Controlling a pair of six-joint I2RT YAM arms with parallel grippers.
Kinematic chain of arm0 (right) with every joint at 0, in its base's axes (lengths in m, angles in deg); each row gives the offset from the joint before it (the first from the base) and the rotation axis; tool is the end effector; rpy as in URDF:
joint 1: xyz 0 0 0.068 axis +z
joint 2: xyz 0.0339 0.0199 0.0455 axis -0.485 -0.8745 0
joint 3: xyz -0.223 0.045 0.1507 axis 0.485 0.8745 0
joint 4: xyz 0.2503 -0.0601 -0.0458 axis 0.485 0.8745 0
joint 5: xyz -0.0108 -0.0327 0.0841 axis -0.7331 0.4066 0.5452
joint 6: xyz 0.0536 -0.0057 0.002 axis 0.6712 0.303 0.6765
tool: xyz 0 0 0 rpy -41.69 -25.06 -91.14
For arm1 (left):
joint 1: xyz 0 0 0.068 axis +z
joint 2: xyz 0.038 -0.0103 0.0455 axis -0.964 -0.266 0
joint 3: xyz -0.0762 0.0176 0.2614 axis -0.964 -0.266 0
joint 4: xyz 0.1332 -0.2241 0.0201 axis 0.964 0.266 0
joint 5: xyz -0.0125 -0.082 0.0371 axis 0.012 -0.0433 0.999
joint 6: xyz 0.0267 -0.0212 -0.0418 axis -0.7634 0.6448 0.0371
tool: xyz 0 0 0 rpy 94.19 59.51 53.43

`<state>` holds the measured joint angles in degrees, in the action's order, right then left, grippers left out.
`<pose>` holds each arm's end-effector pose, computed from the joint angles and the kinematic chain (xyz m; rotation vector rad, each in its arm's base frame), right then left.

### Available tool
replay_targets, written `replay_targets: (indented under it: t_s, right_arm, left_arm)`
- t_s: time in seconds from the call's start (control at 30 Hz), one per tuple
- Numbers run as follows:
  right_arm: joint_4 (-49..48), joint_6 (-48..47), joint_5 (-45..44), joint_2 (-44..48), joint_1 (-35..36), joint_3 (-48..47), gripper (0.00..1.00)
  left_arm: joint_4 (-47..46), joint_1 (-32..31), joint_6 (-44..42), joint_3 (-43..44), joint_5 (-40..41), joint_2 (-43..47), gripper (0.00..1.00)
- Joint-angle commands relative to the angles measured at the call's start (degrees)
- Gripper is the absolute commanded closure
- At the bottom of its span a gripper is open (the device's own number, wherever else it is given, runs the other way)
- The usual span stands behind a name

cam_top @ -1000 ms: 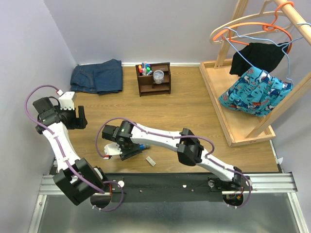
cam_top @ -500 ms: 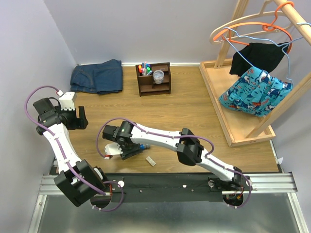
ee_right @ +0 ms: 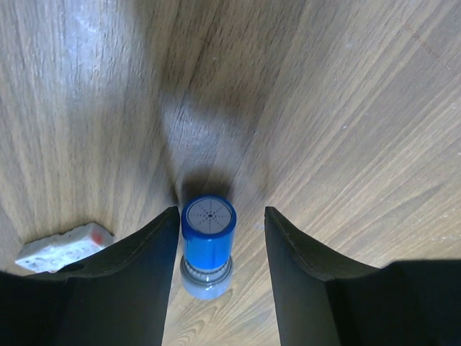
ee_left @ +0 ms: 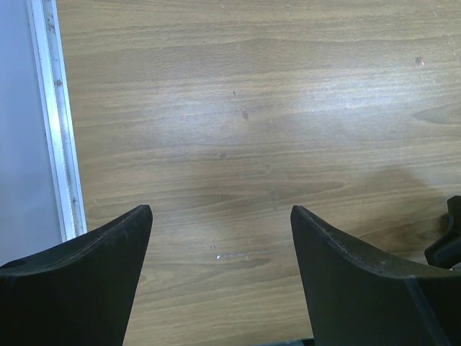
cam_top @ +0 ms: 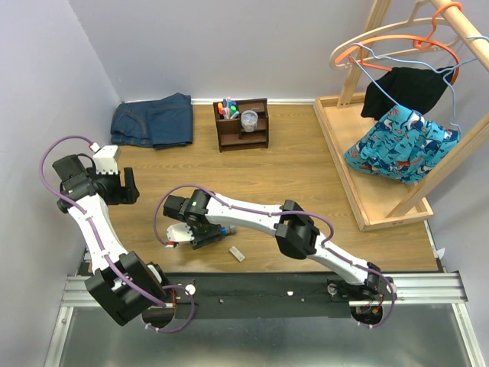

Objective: Sort the stationery into containers
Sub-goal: Pick up the stationery from the center of the board.

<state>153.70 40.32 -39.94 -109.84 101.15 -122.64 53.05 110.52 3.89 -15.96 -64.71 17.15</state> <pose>0.1552 0.4741 0.1677 -2.5417 1.6352 -0.0546 0.1880 0.1142 0.2924 -0.0190 2.3550 -0.1660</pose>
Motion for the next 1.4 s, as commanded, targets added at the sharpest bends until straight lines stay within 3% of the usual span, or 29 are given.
replay_targets:
  t_s: [0.0, 0.87, 1.13, 1.37]
  right_arm:
    - [-1.1, 0.3, 0.5, -2.1, -0.2, -0.7, 0.42]
    - [-1.7, 0.4, 1.4, -2.9, -0.2, -2.1, 0.44]
    - [-4.4, 3.3, 1.8, -1.5, -0.2, -5.1, 0.59]
    - [-5.7, 5.1, -0.5, 4.5, -1.4, -2.0, 0.62]
  left_arm:
    - [0.8, 0.4, -0.1, -0.5, -1.6, 0.0, 0.13]
    - [1.6, 0.4, -0.4, -0.7, -2.4, -0.1, 0.12]
    - [1.7, 0.4, -0.4, -1.3, -2.5, 0.0, 0.12]
    - [1.6, 0.4, 0.5, -0.3, -2.9, 0.0, 0.12]
